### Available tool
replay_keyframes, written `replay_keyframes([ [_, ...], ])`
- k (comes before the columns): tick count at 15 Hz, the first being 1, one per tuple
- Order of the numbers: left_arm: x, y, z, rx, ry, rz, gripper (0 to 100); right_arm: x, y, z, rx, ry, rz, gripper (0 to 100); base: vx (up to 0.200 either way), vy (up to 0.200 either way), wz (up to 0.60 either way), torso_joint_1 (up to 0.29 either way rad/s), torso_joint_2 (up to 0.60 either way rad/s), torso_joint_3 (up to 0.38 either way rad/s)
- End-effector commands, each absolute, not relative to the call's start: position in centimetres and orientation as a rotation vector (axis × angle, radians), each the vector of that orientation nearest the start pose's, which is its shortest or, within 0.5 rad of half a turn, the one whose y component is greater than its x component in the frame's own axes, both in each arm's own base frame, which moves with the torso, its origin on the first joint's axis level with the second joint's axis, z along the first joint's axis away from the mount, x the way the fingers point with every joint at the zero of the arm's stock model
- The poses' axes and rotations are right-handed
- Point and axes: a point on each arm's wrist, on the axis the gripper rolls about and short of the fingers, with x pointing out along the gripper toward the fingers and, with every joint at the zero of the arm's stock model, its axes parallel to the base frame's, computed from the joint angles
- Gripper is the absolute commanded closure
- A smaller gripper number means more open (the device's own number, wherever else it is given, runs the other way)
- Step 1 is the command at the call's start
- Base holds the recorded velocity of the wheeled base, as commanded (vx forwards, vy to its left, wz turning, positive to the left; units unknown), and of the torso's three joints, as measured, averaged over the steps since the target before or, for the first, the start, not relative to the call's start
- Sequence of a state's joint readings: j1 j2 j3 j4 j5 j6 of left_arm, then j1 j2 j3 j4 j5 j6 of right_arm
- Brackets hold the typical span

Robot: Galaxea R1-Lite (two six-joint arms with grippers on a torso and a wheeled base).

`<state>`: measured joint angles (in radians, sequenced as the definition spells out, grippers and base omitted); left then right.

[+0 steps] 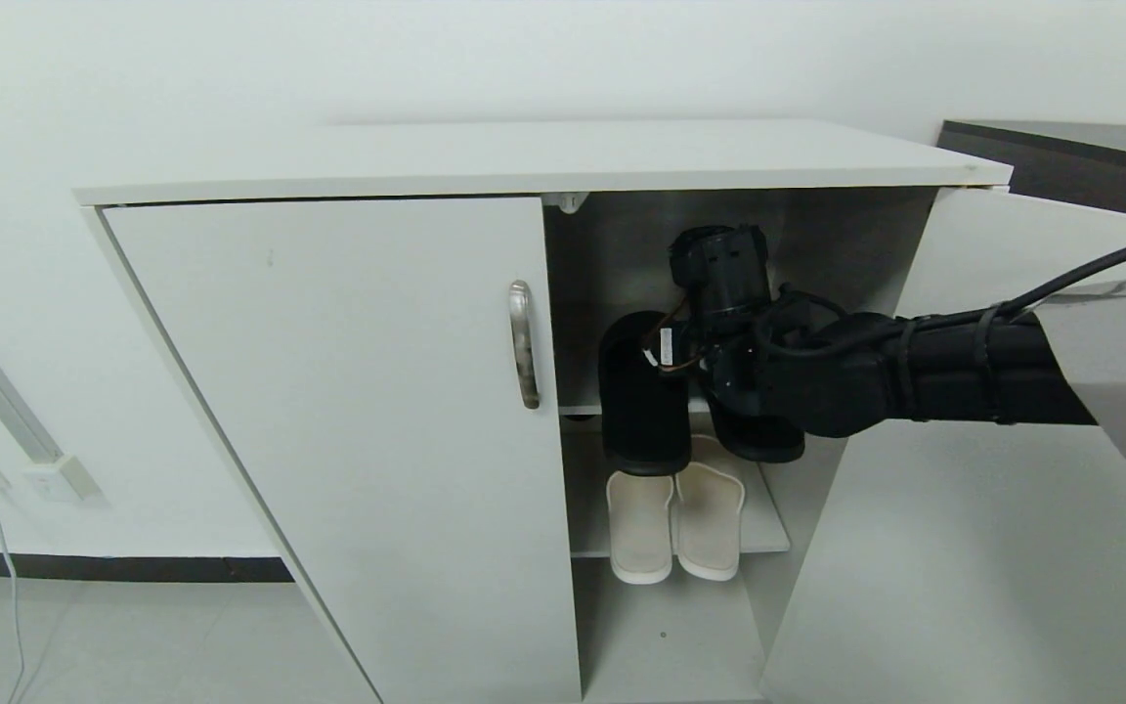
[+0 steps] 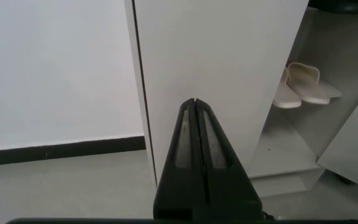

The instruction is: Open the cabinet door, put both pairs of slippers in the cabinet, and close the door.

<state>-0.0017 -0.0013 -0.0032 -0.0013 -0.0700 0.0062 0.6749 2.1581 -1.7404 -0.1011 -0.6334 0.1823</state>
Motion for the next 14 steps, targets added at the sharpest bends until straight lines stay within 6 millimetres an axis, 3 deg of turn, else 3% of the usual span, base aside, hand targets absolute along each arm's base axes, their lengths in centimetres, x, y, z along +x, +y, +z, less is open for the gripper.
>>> replay_keyframes([
  [1,-2.3,-0.2,7.6,0.006,-0.005,-0.072,100,37.2,26.8,21.7,-0.004,0.249,-0.001,0,0.0,0.0,0.0,0.0,0.0,0.0],
  [8,-2.3,-0.2,7.6,0.006,-0.005,-0.071,100,37.2,27.1,20.9,-0.008,0.263,0.001,0,0.0,0.0,0.0,0.0,0.0,0.0],
  [14,-2.3,-0.2,7.6,0.006,-0.005,-0.072,100,35.0,26.6,20.9,0.001,0.288,0.017,0,0.0,0.0,0.0,0.0,0.0,0.0],
])
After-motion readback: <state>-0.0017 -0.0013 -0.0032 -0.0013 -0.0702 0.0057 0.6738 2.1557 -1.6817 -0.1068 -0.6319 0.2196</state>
